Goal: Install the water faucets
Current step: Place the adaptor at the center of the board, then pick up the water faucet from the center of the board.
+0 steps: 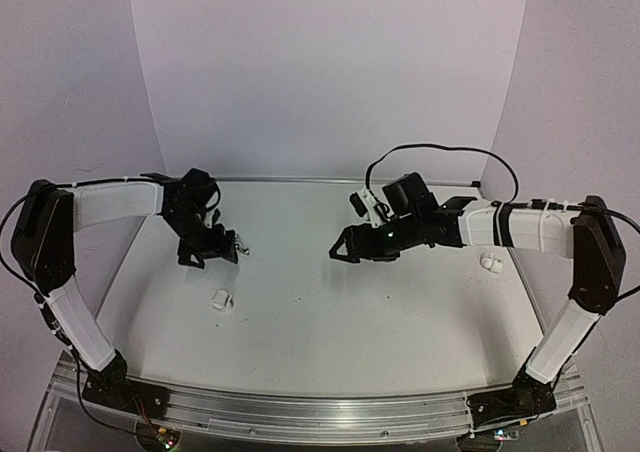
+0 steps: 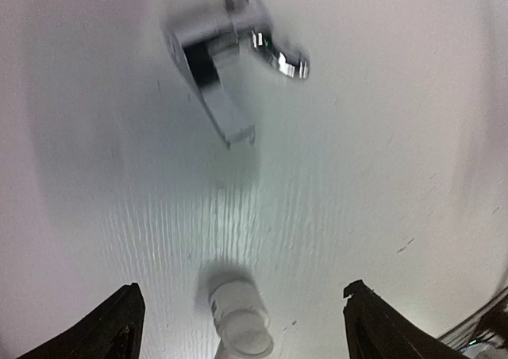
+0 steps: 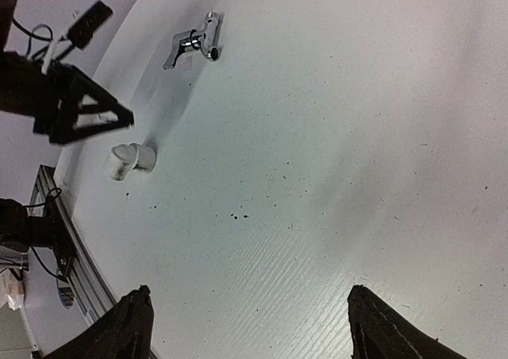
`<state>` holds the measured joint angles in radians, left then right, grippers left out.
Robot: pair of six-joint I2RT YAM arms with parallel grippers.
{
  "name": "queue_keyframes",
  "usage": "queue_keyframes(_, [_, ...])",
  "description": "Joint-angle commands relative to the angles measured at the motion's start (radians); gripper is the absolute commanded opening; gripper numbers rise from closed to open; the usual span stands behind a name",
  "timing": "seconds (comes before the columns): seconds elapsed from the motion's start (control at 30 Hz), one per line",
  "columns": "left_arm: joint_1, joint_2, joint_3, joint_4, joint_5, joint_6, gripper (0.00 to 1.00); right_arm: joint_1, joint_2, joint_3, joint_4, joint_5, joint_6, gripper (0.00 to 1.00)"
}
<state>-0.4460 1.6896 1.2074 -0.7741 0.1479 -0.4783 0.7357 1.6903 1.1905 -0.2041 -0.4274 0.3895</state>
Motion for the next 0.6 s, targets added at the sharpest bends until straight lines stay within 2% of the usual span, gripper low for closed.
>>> queue_keyframes(0.0, [0.151,-0.004,0.015,0.277,0.191,-0.116,0.84,0.004,-0.057,-0.013,0.03,0.006,0.006,0.85])
queue_keyframes(0.2, [0.237,0.161,-0.042,0.576,0.408,-0.282,0.67,0.004,-0.097,-0.039,0.034,0.015,0.012,0.85])
queue_keyframes(0.27, [0.241,0.196,-0.063,0.663,0.444,-0.331,0.66,0.004,-0.11,-0.044,0.035,0.02,0.016,0.85])
queue_keyframes(0.47, [0.239,0.251,-0.102,0.714,0.443,-0.367,0.67,0.004,-0.124,-0.042,0.034,0.025,0.026,0.85])
queue_keyframes(0.57, [0.239,0.264,-0.125,0.725,0.448,-0.364,0.63,0.004,-0.121,-0.031,0.035,0.027,0.015,0.85])
